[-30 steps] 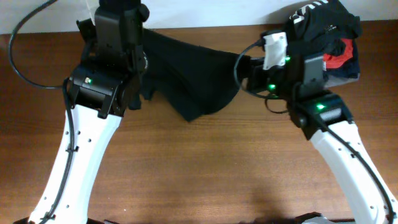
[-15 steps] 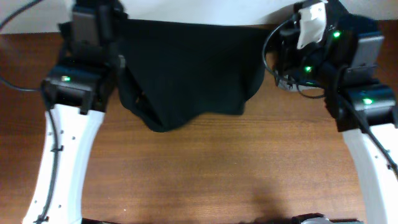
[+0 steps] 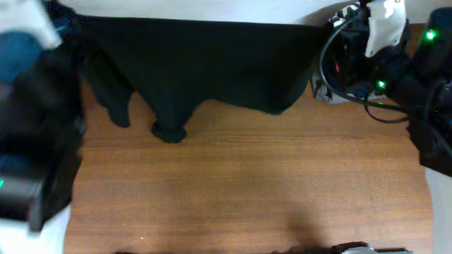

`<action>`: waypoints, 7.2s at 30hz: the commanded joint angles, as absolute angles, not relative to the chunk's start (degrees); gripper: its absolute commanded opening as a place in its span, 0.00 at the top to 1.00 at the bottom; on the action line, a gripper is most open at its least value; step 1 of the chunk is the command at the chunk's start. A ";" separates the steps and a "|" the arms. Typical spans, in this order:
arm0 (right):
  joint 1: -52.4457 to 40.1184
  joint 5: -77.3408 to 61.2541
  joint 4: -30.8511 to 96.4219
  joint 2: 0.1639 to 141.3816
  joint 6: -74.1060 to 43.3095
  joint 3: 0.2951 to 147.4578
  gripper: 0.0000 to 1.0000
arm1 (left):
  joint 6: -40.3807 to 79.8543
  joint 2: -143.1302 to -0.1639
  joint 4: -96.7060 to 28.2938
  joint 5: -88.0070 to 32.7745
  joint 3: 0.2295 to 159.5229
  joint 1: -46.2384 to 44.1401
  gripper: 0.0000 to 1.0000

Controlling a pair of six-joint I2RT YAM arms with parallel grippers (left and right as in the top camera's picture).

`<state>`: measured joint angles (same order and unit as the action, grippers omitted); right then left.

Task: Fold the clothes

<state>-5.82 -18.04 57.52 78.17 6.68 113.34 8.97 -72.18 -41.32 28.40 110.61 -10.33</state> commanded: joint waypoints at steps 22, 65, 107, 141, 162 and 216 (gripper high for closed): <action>-4.75 -8.69 80.12 88.16 5.37 127.83 0.96 | 5.50 -71.83 -50.11 32.32 112.16 -9.08 0.99; -0.99 -5.32 33.98 139.83 0.95 128.22 0.01 | 2.68 -134.80 12.78 32.32 112.22 -9.02 0.01; -3.38 -9.63 97.34 102.91 -7.66 130.41 0.01 | 16.73 -95.13 -86.28 5.21 109.25 -12.34 0.01; -19.86 -0.14 52.51 102.72 -20.49 68.45 0.36 | 14.70 -95.13 -47.59 5.78 58.33 -12.21 0.06; -20.29 -2.28 46.96 107.50 -20.45 64.01 0.48 | 15.86 -95.29 -42.59 5.50 52.53 -12.23 0.86; 10.52 -0.82 50.57 108.49 -13.74 62.52 0.96 | 11.88 -96.31 -33.80 10.09 65.80 0.23 0.91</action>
